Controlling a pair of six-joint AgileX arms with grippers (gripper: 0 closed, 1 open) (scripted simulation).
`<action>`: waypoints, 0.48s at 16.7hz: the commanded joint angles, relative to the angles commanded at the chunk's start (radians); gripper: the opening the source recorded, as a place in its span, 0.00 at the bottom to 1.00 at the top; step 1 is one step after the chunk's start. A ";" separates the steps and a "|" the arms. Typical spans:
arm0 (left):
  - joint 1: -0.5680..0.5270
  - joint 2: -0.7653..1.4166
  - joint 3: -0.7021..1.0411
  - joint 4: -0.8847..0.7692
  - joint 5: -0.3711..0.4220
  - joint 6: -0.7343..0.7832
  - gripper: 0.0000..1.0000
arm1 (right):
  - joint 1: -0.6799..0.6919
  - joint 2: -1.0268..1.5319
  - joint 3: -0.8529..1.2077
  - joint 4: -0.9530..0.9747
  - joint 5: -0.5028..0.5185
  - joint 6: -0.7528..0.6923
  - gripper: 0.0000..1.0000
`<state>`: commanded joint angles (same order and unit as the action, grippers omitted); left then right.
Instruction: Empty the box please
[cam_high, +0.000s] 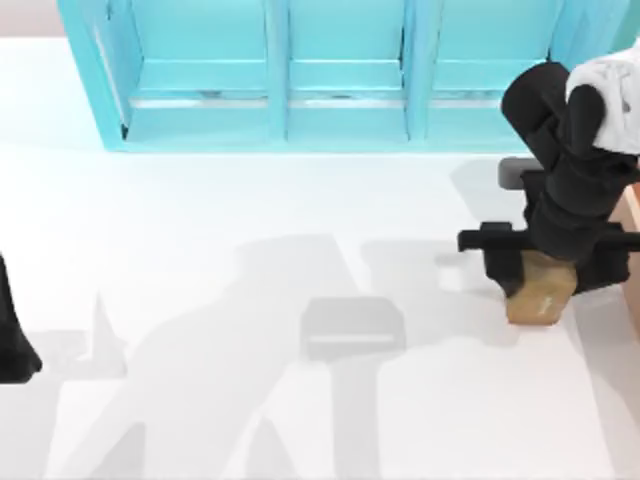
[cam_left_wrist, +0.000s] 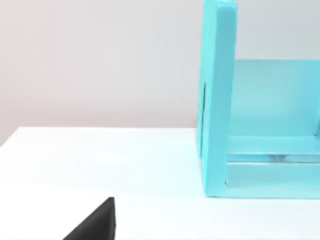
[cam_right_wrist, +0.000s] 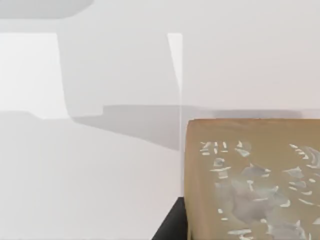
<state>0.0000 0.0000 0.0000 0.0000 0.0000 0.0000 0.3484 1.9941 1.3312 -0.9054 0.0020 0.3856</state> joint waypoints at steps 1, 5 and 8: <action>0.000 0.000 0.000 0.000 0.000 0.000 1.00 | 0.000 0.000 0.000 0.000 0.000 0.000 0.45; 0.000 0.000 0.000 0.000 0.000 0.000 1.00 | 0.000 0.000 0.000 0.000 0.000 0.000 0.75; 0.000 0.000 0.000 0.000 0.000 0.000 1.00 | 0.000 0.000 0.000 0.000 0.000 0.000 0.98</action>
<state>0.0000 0.0000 0.0000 0.0000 0.0000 0.0000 0.3484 1.9941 1.3312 -0.9054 0.0020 0.3856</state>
